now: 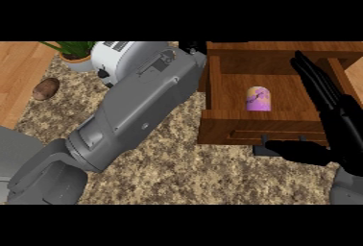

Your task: Pick up the can, place it into the drawer and close the drawer

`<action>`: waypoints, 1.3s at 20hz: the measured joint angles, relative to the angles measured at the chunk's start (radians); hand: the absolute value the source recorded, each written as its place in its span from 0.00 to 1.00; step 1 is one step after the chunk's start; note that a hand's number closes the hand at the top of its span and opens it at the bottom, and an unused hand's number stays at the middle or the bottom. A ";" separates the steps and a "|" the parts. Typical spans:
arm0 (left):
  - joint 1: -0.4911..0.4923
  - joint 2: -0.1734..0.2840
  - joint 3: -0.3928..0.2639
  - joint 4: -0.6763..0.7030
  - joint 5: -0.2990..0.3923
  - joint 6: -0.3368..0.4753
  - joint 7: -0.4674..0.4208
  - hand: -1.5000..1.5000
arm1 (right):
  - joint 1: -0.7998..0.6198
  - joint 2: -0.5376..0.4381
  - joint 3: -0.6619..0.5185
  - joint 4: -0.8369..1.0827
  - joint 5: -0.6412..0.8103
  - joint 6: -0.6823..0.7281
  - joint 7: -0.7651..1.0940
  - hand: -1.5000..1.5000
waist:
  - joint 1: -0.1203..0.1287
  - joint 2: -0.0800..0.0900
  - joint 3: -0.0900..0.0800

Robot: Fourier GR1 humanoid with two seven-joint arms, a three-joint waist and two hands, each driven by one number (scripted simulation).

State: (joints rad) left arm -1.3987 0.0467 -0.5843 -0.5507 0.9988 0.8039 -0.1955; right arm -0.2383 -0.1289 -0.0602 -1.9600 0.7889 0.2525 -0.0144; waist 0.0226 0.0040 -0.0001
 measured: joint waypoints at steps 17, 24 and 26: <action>0.097 0.182 -0.008 -0.218 -0.083 0.028 0.154 0.00 | -0.337 -0.007 0.079 0.793 0.367 -0.362 -0.095 0.00 | 0.022 -0.002 0.001; 0.155 0.259 -0.002 -0.315 -0.118 0.027 0.207 0.00 | -0.478 -0.012 0.040 1.075 0.449 -0.552 -0.112 0.00 | 0.025 -0.010 -0.010; 0.182 0.275 -0.001 -0.341 -0.127 0.021 0.210 0.00 | -0.515 -0.014 0.028 1.144 0.469 -0.600 -0.109 0.00 | 0.026 -0.011 -0.012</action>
State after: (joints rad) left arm -1.2172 0.3219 -0.5852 -0.8921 0.8720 0.8247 0.0147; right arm -0.7533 -0.1431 -0.0327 -0.8160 1.2582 -0.3472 -0.1235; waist 0.0486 -0.0065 -0.0123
